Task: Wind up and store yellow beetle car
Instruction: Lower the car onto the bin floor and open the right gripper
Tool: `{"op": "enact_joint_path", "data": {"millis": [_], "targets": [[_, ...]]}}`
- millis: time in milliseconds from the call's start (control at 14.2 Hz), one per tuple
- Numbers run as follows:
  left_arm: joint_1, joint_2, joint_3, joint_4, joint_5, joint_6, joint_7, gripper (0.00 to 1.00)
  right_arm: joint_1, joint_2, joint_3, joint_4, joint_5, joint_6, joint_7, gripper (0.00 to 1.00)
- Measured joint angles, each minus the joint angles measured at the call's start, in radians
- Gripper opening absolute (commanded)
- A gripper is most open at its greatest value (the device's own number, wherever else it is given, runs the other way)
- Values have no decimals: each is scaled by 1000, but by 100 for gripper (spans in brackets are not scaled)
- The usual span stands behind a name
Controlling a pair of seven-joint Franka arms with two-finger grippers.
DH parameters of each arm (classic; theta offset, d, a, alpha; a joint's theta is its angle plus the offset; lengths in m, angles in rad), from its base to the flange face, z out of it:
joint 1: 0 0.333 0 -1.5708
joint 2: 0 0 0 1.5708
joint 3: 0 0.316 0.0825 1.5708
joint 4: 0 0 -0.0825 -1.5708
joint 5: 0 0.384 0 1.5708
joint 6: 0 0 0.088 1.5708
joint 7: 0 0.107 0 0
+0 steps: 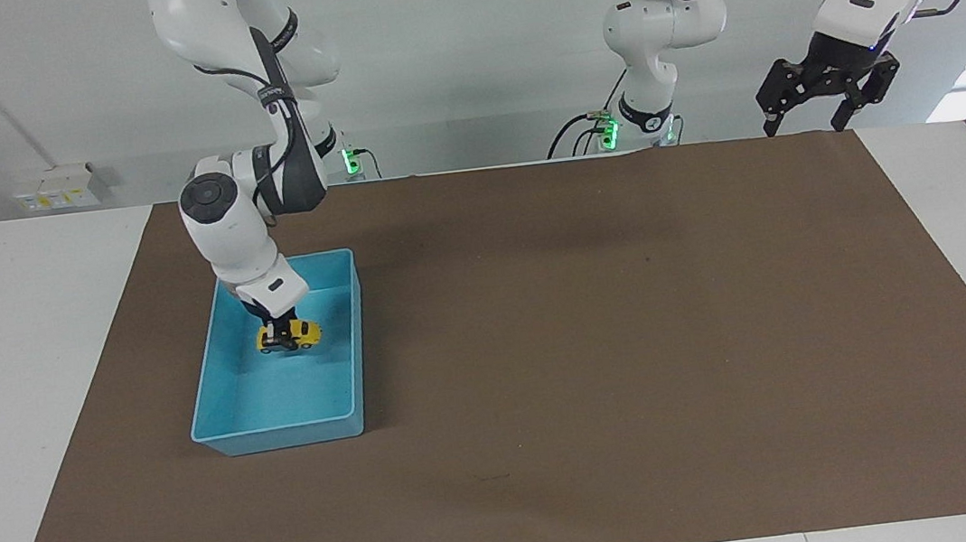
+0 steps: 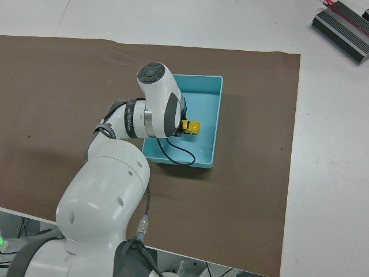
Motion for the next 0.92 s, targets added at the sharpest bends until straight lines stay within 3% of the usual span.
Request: {"op": "enact_joint_path", "data": {"millis": [282, 704, 774, 915], "targets": [[0, 0, 0, 0, 0, 0, 0, 100, -14, 36, 0, -40, -4, 85, -6, 0], [0, 0, 0, 0, 0, 0, 0, 100, -16, 41, 0, -41, -5, 92, -21, 1], [0, 0, 0, 0, 0, 0, 0, 100, -16, 41, 0, -41, -5, 92, -21, 6], [0, 0, 0, 0, 0, 0, 0, 100, -16, 42, 0, -41, -5, 92, -21, 38]]}}
